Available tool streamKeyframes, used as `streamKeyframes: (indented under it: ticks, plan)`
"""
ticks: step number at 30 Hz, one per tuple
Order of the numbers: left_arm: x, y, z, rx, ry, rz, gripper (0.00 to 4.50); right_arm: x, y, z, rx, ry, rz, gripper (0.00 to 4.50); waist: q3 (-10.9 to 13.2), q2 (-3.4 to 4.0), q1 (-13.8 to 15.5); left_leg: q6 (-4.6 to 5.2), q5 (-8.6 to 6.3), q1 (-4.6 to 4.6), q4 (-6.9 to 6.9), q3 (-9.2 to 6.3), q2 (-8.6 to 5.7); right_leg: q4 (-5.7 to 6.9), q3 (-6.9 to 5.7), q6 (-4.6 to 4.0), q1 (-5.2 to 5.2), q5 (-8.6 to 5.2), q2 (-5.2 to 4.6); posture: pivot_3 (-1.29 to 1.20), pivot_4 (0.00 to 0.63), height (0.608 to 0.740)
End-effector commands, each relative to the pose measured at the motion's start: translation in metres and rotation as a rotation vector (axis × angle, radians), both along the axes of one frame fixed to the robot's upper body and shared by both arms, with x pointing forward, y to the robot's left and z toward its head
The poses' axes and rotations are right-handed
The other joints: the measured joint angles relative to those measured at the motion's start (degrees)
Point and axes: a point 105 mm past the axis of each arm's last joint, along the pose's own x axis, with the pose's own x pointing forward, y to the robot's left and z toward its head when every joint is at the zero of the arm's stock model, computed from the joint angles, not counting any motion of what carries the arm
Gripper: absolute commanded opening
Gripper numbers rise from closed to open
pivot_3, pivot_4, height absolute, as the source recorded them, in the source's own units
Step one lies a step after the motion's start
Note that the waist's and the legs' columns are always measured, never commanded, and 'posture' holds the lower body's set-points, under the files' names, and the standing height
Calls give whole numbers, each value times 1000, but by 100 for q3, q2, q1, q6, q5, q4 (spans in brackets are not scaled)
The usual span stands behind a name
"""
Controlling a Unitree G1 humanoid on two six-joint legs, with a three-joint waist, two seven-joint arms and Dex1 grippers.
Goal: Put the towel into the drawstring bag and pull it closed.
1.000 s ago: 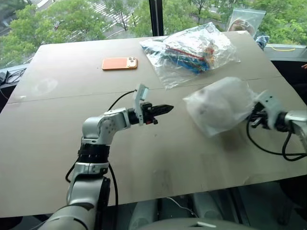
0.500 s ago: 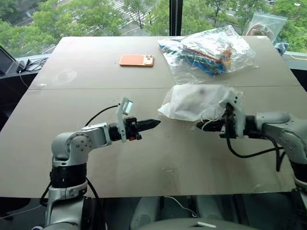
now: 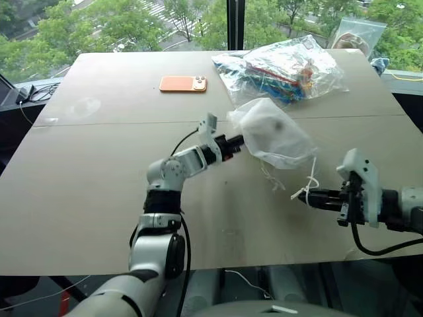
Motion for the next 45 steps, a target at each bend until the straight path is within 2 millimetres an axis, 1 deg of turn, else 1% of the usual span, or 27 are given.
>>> streamKeyframes:
  ticks: [1,2,4,6,7,8,10,11,12,13,15,17,18,21,23,28,32,34,35,36,37,39,40,43,44,45]
  plan:
    - [19,35,12,-1,-22,84,23,8,-9,23,84,-104,-77,0,0,0,-16,0,0,0,-1,-2,2,0,0,0,-2,0,8,0,150,740]
    - [17,37,13,12,-22,53,23,12,-11,26,96,-120,-101,0,0,0,-19,0,0,3,-2,-1,3,3,1,0,-2,0,11,0,150,740]
    - [6,37,10,38,-12,-37,23,22,-15,28,92,-155,-156,0,0,1,-16,-2,1,1,-6,-1,3,3,2,0,-9,0,17,0,150,740]
    - [-16,34,-1,96,10,-173,23,31,-17,25,71,-162,-185,0,-1,2,-14,-2,1,-1,-6,-2,1,2,1,0,-11,0,17,0,150,740]
    - [-30,37,-9,147,-4,-228,533,39,-17,23,66,-175,-206,0,-1,2,-11,-2,1,-1,-6,-2,-1,0,4,0,-11,0,15,0,150,740]
    - [-44,40,-16,197,-18,-277,745,45,-16,22,66,-182,-217,0,-1,1,-44,-2,1,-2,-6,-2,-1,-1,6,0,-11,0,13,0,150,740]
    - [-65,47,-26,289,-66,-334,1662,51,-12,19,61,-195,-212,0,-1,2,-85,-4,2,-1,-11,-4,2,-2,18,-1,-14,0,1,0,150,740]
    - [-70,50,-28,336,-101,-342,2021,53,-10,19,59,-203,-207,0,-1,2,-92,-5,2,-2,-14,-6,3,-3,24,-1,-19,0,0,0,150,740]
    - [-75,52,-29,367,-130,-355,2475,55,-9,19,60,-210,-207,0,-2,4,-88,-6,3,-2,-15,-10,6,-2,28,-2,-20,0,0,0,150,740]
    - [-82,52,-26,370,-168,-375,2905,58,-8,20,66,-219,-209,0,-4,7,-87,-9,5,-1,-18,-14,7,-2,27,-2,-19,0,1,0,150,740]
    - [-90,48,-23,381,-221,-406,2905,64,-8,21,74,-231,-217,0,-7,13,-52,-13,7,1,-24,-16,7,-2,27,-2,-18,0,0,0,150,740]
    - [-90,41,-29,467,-290,-417,2905,68,-9,22,73,-243,-222,0,-7,13,-17,-13,7,0,-23,-16,5,-6,24,-2,-16,0,-2,0,150,740]
    - [-90,37,-31,481,-308,-427,2905,69,-9,22,73,-246,-222,0,-7,13,13,-12,7,0,-23,-14,2,-7,25,-2,-14,0,-5,0,150,740]
    - [-84,21,-38,493,-335,-420,2905,69,-9,24,77,-255,-222,0,-7,12,53,-12,6,-2,-21,-15,-1,-9,21,-1,-13,0,-7,0,150,740]
    - [-75,16,-42,520,-336,-385,2905,69,-10,24,77,-257,-223,0,-7,12,50,-11,6,-4,-20,-16,-2,-8,19,-1,-12,0,-7,0,150,740]
    - [-59,-5,-43,521,-368,-363,2905,65,-13,22,74,-262,-245,0,-7,12,17,-10,6,-3,-20,-15,0,-4,17,-1,-12,0,2,0,150,740]
    - [-51,-13,-41,500,-385,-343,2905,62,-12,22,74,-269,-254,0,-7,11,4,-10,6,0,-20,-2,2,-1,16,-1,-14,0,5,0,150,740]
    - [-51,-17,-42,486,-398,-353,2362,61,-14,22,74,-272,-267,0,-7,11,6,-10,5,0,-18,-4,3,-1,14,-1,-14,0,6,0,150,740]
    - [-52,-17,-42,477,-402,-352,2335,60,-15,22,75,-274,-276,0,-7,12,9,-10,5,0,-18,-5,3,0,14,-1,-14,0,6,0,150,740]
    - [-50,-15,-42,463,-394,-338,1729,59,-16,22,74,-278,-284,0,-7,11,12,-10,5,0,-18,-4,3,-1,14,-1,-14,0,6,0,150,740]
    - [-50,-13,-41,448,-386,-328,1338,59,-18,23,75,-280,-292,0,-7,11,15,-10,5,0,-18,-5,3,-1,15,-1,-14,0,6,0,150,740]
    - [-48,-9,-40,432,-390,-312,287,59,-21,23,78,-283,-308,0,-7,11,11,-10,5,-1,-18,-4,3,-1,15,-1,-14,0,6,0,150,740]
    - [-48,-8,-39,428,-394,-309,77,59,-22,23,79,-283,-312,0,-7,11,10,-10,6,0,-18,-4,3,-1,15,-1,-14,0,6,0,150,740]
    - [-47,-6,-32,360,-390,-287,77,59,-24,23,77,-285,-331,0,-7,11,15,-10,5,0,-18,-6,3,-1,14,-1,-13,0,7,0,150,740]
    - [-48,-3,-28,335,-396,-282,77,59,-25,23,77,-289,-339,0,-7,11,15,-10,6,0,-18,-6,3,-1,14,-1,-14,0,6,0,150,740]
    - [-51,1,-20,295,-406,-281,77,61,-28,25,80,-301,-362,0,-7,11,12,-10,6,0,-18,-5,3,-1,14,-1,-14,0,6,0,150,740]
